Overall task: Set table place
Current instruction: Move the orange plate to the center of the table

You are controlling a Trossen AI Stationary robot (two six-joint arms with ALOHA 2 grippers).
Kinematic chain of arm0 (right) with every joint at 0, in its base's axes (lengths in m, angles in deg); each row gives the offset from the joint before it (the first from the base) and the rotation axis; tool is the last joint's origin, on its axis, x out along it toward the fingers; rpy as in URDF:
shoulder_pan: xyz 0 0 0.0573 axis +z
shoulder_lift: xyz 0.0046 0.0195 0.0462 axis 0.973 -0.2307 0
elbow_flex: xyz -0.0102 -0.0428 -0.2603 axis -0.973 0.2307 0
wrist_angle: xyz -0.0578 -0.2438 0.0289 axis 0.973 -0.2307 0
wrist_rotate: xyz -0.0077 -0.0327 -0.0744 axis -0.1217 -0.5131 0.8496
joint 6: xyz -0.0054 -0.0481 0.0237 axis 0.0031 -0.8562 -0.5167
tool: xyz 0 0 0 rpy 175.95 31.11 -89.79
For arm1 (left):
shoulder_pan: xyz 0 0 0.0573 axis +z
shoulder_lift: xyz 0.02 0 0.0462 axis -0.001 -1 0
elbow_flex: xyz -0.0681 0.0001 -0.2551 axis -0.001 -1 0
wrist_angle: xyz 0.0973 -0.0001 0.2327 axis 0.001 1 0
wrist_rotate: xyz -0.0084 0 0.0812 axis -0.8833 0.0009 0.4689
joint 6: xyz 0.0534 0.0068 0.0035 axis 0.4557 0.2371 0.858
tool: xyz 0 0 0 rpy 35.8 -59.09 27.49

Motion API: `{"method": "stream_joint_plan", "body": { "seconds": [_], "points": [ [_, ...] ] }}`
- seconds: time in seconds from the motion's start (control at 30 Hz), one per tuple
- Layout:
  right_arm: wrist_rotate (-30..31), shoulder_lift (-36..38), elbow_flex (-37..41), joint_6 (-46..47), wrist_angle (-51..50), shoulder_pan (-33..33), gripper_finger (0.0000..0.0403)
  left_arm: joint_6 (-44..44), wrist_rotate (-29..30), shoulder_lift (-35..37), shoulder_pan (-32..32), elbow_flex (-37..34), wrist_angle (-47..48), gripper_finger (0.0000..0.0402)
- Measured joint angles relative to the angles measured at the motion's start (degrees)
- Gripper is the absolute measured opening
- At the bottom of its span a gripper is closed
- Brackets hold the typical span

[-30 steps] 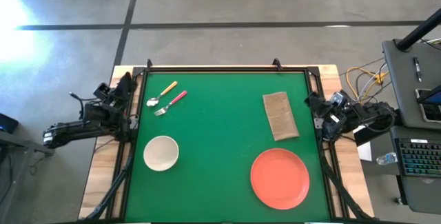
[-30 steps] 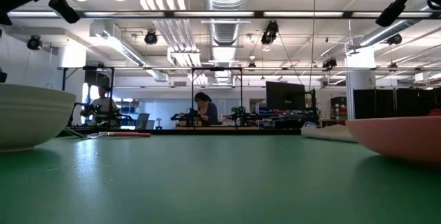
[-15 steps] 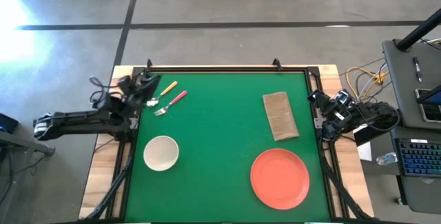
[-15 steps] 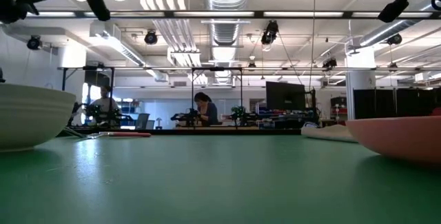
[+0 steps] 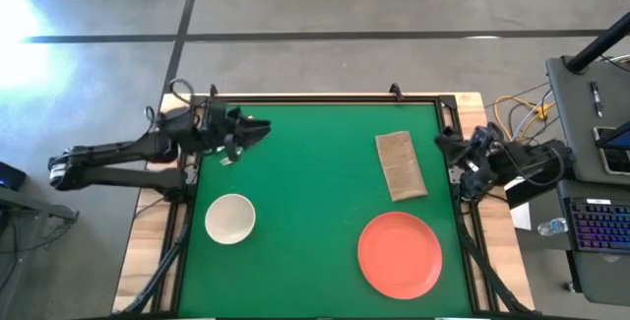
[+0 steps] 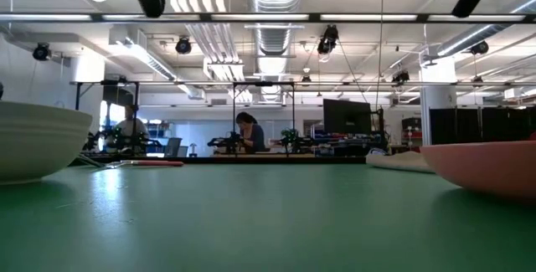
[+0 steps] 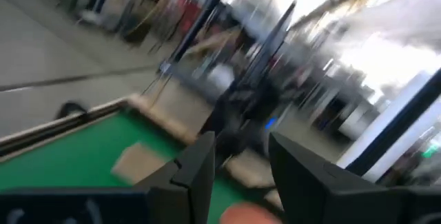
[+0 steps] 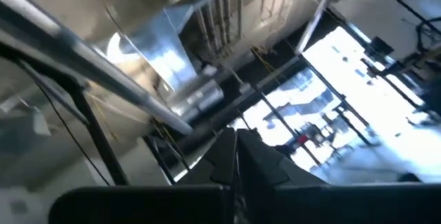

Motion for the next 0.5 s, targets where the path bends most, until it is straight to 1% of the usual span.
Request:
{"method": "stream_joint_plan", "body": {
  "seconds": [0.03,0.17,0.27,0.37,0.5],
  "points": [
    [0.75,-1.63,-2.63,-0.44,-3.71,-0.09,0.0009,1.58,-0.01,-0.92,0.02,2.57,4.96,0.0123],
    [9.05,-6.67,-13.08,-0.85,-20.23,-0.29,0.0009,7.18,1.30,-5.01,0.07,11.97,28.39,0.0123],
    [12.38,-9.36,-20.57,3.01,-35.53,-0.40,0.0009,8.47,1.37,-7.60,0.07,16.12,43.20,0.0123],
    [15.25,-11.97,-26.81,9.44,-49.20,-0.40,0.0009,8.54,1.35,-9.61,-0.01,17.19,51.85,0.0123],
    [17.65,-15.28,-32.98,20.52,-67.70,-0.78,0.0009,8.53,1.09,-10.65,-0.04,16.39,54.21,0.0123]
  ]
}}
